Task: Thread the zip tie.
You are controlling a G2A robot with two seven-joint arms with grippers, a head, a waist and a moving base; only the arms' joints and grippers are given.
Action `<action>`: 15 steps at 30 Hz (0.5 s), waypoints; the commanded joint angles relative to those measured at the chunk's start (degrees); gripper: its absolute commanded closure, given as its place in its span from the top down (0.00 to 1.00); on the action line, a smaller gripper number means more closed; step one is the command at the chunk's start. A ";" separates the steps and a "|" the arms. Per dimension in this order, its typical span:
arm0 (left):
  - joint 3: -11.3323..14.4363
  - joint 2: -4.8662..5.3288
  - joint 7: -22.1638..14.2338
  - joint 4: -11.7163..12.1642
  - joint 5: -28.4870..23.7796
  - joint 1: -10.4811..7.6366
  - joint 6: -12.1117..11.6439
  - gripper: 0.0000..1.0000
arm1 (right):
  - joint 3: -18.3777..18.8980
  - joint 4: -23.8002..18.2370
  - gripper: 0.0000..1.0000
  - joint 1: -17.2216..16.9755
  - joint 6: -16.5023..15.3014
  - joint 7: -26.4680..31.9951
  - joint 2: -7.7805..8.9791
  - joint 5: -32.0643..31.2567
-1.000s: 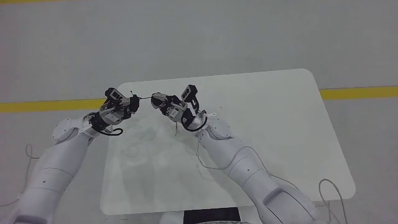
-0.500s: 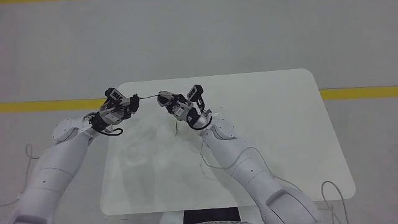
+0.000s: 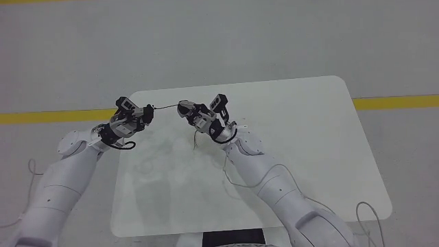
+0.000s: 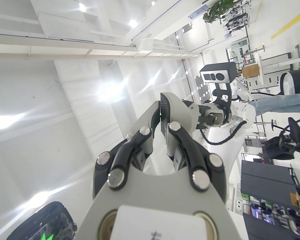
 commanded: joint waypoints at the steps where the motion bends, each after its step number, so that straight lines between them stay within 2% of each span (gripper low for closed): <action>1: 0.00 0.00 0.00 0.00 0.00 0.00 0.00 0.00 | 0.04 -0.09 0.00 -0.04 0.06 -0.03 0.07 0.02; 15: 0.00 0.00 0.00 0.00 0.00 0.00 0.00 0.00 | 0.38 -0.60 0.00 -0.44 0.01 -0.57 0.52 0.05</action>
